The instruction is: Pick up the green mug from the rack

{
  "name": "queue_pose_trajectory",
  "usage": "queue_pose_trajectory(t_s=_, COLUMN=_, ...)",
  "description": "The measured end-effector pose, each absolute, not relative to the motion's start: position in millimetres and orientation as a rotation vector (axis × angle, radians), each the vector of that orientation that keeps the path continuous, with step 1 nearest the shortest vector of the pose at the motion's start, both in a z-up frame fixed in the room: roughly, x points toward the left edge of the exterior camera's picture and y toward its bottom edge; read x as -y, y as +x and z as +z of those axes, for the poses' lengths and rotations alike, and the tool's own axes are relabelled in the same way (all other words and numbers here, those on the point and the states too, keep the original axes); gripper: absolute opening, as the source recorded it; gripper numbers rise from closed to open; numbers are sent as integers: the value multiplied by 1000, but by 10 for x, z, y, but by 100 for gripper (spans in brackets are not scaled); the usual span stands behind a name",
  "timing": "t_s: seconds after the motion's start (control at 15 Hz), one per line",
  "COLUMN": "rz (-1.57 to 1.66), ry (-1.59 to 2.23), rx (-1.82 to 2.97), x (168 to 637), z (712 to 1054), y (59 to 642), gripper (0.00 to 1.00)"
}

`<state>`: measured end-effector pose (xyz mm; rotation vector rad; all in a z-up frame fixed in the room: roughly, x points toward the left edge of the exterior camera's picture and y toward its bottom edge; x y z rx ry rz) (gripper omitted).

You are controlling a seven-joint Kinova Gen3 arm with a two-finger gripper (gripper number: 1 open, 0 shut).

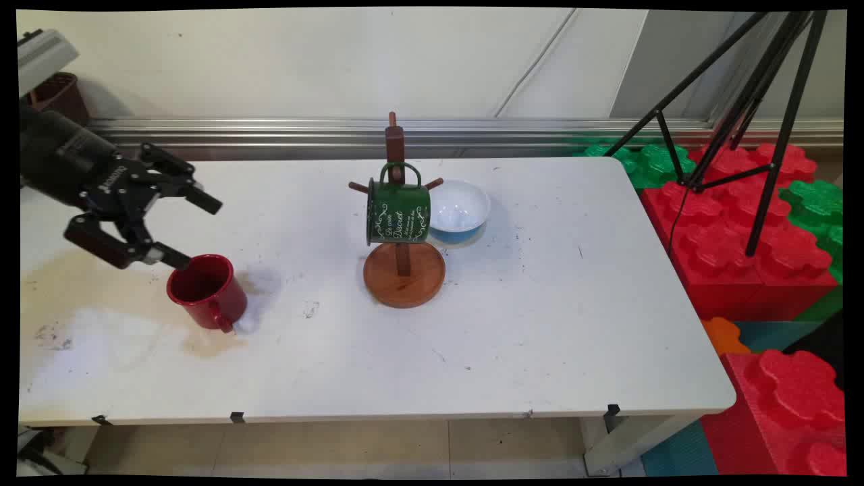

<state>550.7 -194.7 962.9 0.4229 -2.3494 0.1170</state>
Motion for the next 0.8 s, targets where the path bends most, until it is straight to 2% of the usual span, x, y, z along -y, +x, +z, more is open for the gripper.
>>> queue_pose_trajectory(t_s=0.8, rz=96, ry=498, rx=2180, x=2174, z=9489, y=4979, gripper=100)
